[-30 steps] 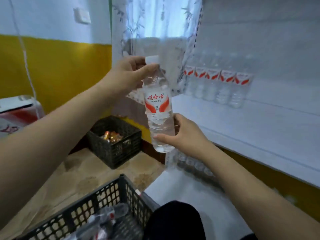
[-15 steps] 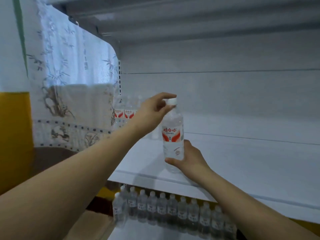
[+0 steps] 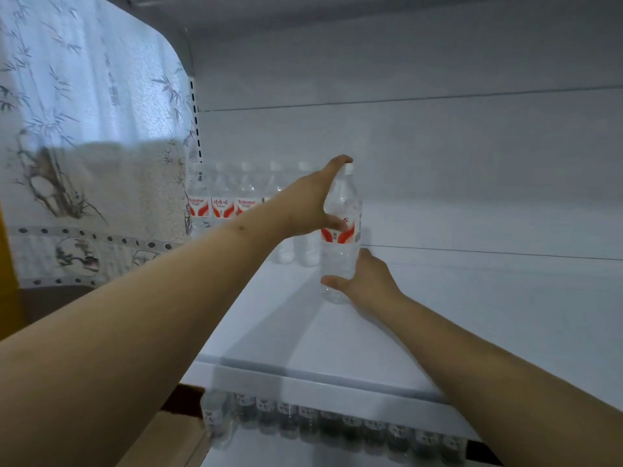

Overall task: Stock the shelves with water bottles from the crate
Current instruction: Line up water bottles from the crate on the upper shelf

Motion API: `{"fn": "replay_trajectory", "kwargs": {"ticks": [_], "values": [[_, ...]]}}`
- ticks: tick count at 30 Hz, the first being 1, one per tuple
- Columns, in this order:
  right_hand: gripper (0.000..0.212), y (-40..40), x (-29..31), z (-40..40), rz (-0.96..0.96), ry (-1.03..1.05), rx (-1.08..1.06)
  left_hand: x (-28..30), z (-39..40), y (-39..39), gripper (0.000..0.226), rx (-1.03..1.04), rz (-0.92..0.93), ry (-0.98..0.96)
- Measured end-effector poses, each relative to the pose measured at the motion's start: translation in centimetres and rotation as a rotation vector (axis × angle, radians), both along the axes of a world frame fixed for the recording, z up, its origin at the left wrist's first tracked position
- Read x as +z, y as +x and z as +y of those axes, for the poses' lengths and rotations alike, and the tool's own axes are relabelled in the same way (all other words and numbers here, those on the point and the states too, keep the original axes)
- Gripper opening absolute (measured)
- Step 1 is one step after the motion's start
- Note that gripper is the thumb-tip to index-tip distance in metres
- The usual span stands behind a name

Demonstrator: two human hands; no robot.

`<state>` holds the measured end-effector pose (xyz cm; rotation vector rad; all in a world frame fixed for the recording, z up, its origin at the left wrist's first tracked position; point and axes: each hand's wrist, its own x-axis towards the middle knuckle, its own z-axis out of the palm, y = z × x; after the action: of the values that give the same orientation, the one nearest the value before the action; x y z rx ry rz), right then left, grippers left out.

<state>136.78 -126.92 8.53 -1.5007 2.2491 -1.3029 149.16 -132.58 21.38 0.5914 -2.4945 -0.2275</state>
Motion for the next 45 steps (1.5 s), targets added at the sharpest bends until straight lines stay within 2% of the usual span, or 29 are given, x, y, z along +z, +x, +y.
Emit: {"fn": "replay_trajectory", "kwargs": {"ticks": [3, 7, 11, 16, 20, 25, 30, 34, 38, 43, 45], "values": [[0.065, -1.1, -0.2, -2.5, -0.019, -0.004, -0.036, -0.2, -2.5, -1.5, 0.108, 0.047, -0.001, -0.090], [0.064, -2.8, 0.0, -5.4, 0.042, 0.045, -0.090, -0.1, -6.2, -3.5, 0.106, 0.162, -0.051, -0.347], [0.069, -3.6, 0.4, -7.5, 0.093, 0.069, -0.150, 0.4, -9.6, -4.8, 0.107, 0.188, -0.091, -0.420], [0.068, -3.0, 0.7, -8.2, 0.135, 0.054, -0.215, 0.7, -10.9, -5.3, 0.106, 0.181, -0.113, -0.405], [0.071, -2.7, 0.9, -8.9, 0.113, 0.052, -0.238, 0.7, -11.2, -5.8, 0.105, 0.201, -0.138, -0.536], [0.059, -3.1, 1.1, -9.2, 0.079, 0.045, -0.233, -0.3, -11.5, -6.7, 0.106, 0.255, -0.115, -0.577], [0.049, -3.8, 1.7, -9.9, 0.011, 0.049, -0.217, -0.7, -11.6, -7.7, 0.105, 0.282, -0.116, -0.559], [0.051, -3.9, 1.5, -9.7, -0.025, 0.067, -0.189, -0.4, -11.5, -7.4, 0.108, 0.283, -0.150, -0.504], [0.054, -3.3, 1.5, -7.7, -0.043, 0.175, -0.117, 0.1, -9.9, -6.4, 0.113, 0.267, -0.170, -0.397], [0.044, -0.4, 2.7, -2.5, 0.057, 0.227, -0.065, 1.5, -6.1, -2.0, 0.094, 0.290, -0.044, -0.273], [0.048, 1.9, 3.6, -0.1, 0.078, 0.203, -0.024, 1.7, -4.3, 0.8, 0.085, 0.290, 0.004, -0.217]]}}
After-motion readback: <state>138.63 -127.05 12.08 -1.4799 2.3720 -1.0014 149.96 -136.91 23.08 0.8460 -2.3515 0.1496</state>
